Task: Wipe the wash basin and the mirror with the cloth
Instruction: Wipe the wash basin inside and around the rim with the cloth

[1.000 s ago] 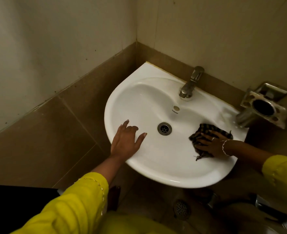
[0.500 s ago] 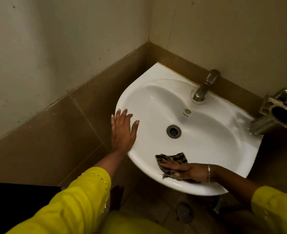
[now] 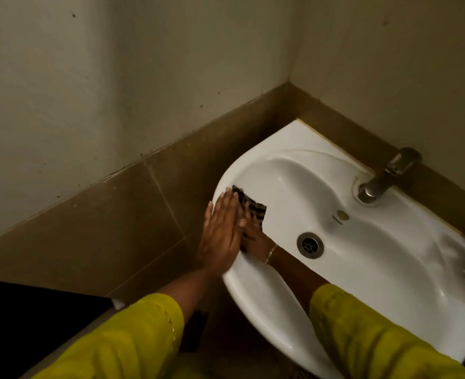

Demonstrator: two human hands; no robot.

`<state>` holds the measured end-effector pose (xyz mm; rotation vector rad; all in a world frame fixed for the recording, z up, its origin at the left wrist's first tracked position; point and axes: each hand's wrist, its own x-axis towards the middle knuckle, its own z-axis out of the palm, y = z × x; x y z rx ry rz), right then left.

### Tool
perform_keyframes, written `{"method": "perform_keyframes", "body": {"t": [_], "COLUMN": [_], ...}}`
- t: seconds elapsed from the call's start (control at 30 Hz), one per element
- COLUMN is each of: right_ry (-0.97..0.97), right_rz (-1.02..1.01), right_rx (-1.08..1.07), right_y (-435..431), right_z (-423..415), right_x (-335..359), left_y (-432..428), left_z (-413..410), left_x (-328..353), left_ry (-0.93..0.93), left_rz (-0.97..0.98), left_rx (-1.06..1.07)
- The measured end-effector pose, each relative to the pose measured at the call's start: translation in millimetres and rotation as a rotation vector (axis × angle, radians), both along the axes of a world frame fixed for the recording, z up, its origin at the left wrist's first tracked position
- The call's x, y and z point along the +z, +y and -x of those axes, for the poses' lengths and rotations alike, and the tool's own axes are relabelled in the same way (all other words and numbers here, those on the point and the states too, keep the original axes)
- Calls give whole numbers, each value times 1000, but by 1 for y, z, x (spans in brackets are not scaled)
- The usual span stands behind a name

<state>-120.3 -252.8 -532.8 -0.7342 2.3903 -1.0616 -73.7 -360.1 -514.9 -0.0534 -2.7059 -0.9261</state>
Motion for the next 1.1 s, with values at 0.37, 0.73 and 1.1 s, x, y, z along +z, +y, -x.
{"method": "perform_keyframes", "body": {"t": [0.37, 0.73, 1.1], "right_ry": [670, 730, 744], "right_rz": [-566, -1109, -924], "right_rx": [-184, -151, -135], "right_y": [24, 117, 117], "right_z": [105, 60, 65], "right_x": [-4, -5, -32], "left_y": [-1, 0, 1], "left_z": [1, 0, 0], "left_x": [2, 3, 5], "left_ry": [-19, -42, -22], "left_rz": [45, 62, 41], "left_rx": [2, 0, 12]}}
